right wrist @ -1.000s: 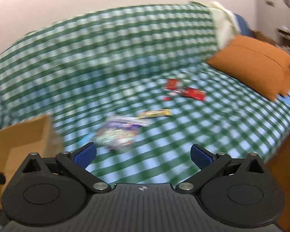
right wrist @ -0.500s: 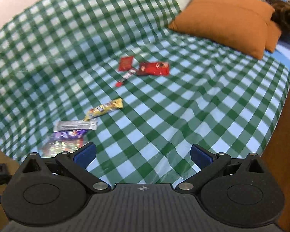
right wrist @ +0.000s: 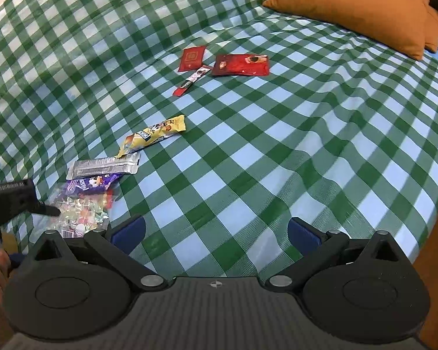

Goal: Organize snacks
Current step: 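Close the left tool on the clear candy bag while the right tool approaches the red packet, then lift the candy bag with the left tool while the right tool grasps the red coffee packet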

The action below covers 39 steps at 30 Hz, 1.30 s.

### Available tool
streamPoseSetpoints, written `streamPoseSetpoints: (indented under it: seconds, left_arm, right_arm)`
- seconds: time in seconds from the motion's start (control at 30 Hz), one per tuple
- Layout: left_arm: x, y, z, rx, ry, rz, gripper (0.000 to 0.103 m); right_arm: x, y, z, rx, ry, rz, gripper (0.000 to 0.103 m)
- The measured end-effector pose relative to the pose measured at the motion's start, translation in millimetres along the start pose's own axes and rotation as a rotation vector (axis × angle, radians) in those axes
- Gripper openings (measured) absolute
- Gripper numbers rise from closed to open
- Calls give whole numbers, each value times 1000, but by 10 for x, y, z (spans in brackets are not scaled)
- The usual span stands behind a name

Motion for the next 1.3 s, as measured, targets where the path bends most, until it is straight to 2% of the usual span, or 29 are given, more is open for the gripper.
streamPoseSetpoints:
  seconds: [0.03, 0.07, 0.1, 0.17, 0.2, 0.4, 0.5, 0.57, 0.6, 0.63, 0.7, 0.77, 0.83, 0.9, 0.97, 1.0, 1.03, 1.1, 1.17, 1.3]
  left_arm:
    - [14, -8, -2, 3, -5, -29, 43]
    - [41, -3, 3, -6, -1, -57, 32]
    - [66, 9, 6, -26, 5, -85, 22]
    - [92, -17, 7, -45, 0, -116, 14]
    - [97, -47, 0, -41, 8, -131, 4]
    - [355, -186, -70, 0, 155, -214, 3]
    - [553, -115, -112, -33, 204, -260, 3]
    - [681, -48, -151, -39, 239, -247, 7]
    - [743, -2, -168, -36, 261, -242, 19]
    - [802, 57, -189, -39, 276, -240, 35]
    - [893, 137, -243, -40, 289, -252, 50]
    - [1007, 209, -305, -38, 311, -258, 55]
    - [1096, 294, -360, -46, 329, -261, 68]
    - [1163, 373, -417, -54, 327, -272, 74]
    - [1238, 454, -451, -58, 318, -290, 73]
    - [1275, 482, -468, -59, 321, -295, 66]
    - [1319, 504, -487, -57, 335, -292, 42]
    - [1420, 564, -518, -79, 377, -264, 5]
    - [1461, 594, -520, -104, 372, -272, 0]
    - [1550, 473, -486, -73, 433, -314, 0]
  right_arm:
    - [-3, 23, 9, 1, -6, -4, 103]
    - [-6, 53, 18, 0, -12, -8, 103]
    - [-7, 76, 27, 0, -16, -13, 103]
    - [-2, 124, 58, 2, -21, -26, 103]
    - [7, 135, 82, 5, -23, -31, 103]
    - [103, 236, 269, 47, -51, -76, 103]
    - [168, 259, 354, 68, -49, -97, 103]
    - [214, 258, 399, 79, -46, -104, 103]
    - [237, 263, 421, 81, -46, -108, 103]
    - [260, 270, 435, 84, -46, -112, 103]
    - [315, 300, 458, 85, -51, -122, 103]
    - [373, 347, 498, 82, -55, -138, 103]
    - [453, 401, 528, 83, -53, -149, 103]
    - [529, 467, 589, 87, -48, -152, 103]
    - [589, 552, 693, 100, -52, -150, 103]
    - [610, 603, 760, 114, -63, -158, 103]
    - [630, 662, 841, 131, -78, -169, 103]
    - [664, 807, 1033, 166, -120, -186, 103]
    - [632, 1013, 1246, 182, -188, -181, 103]
    - [477, 1433, 1594, 167, -308, -131, 103]
Point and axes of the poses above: each gripper's, at about its wrist camera, not at the fingertips, and y roughly the way its jaws point, x to its right, z to its top, the point moved 2 cm from there along y, roughly the way its jaws point, and after that the axes turned 2 degrees about -y, right-handed, at the moved point
